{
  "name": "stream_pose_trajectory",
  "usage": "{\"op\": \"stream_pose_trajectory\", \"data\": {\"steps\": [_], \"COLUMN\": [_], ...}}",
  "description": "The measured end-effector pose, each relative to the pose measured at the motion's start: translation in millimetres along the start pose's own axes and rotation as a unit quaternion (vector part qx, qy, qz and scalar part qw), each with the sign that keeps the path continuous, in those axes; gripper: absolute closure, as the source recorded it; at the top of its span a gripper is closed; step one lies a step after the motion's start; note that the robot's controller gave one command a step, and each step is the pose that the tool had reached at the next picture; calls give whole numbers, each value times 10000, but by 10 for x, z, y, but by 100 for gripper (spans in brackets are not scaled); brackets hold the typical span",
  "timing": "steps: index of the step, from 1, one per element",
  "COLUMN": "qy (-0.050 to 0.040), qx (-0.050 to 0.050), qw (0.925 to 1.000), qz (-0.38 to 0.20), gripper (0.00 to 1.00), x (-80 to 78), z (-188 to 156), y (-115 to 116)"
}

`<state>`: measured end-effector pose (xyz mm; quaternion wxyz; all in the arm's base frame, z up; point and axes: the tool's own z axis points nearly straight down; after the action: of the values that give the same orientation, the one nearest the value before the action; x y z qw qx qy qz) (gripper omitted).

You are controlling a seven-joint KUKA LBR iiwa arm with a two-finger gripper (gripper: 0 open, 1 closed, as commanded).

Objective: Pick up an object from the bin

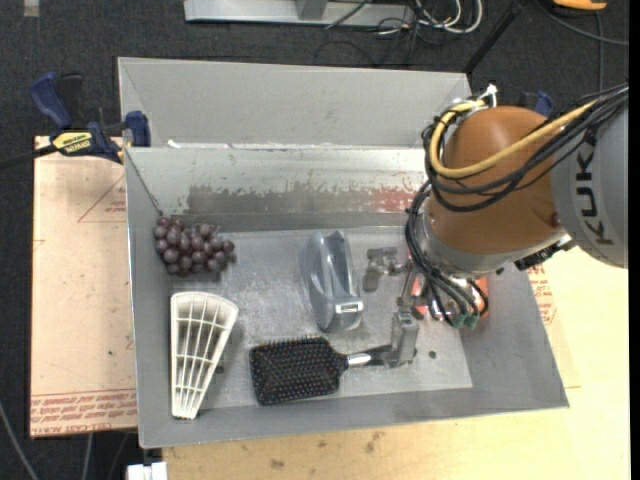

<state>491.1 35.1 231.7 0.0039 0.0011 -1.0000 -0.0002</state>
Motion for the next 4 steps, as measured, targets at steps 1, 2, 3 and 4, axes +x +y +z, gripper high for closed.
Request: {"op": "stream_pose_trajectory", "data": {"steps": [1, 2, 3, 4], "qy": [-42, -74, -59, -57], "qx": [-3, -1, 4, -7], "qw": [10000, 9996, 9973, 9996], "qz": [7, -272, -731, -259], "gripper": [0, 0, 0, 100], "x": [-13, 43, -14, 91], "z": [-43, 400, 976, 1212], "y": [-2, 80, 612, 534]}}
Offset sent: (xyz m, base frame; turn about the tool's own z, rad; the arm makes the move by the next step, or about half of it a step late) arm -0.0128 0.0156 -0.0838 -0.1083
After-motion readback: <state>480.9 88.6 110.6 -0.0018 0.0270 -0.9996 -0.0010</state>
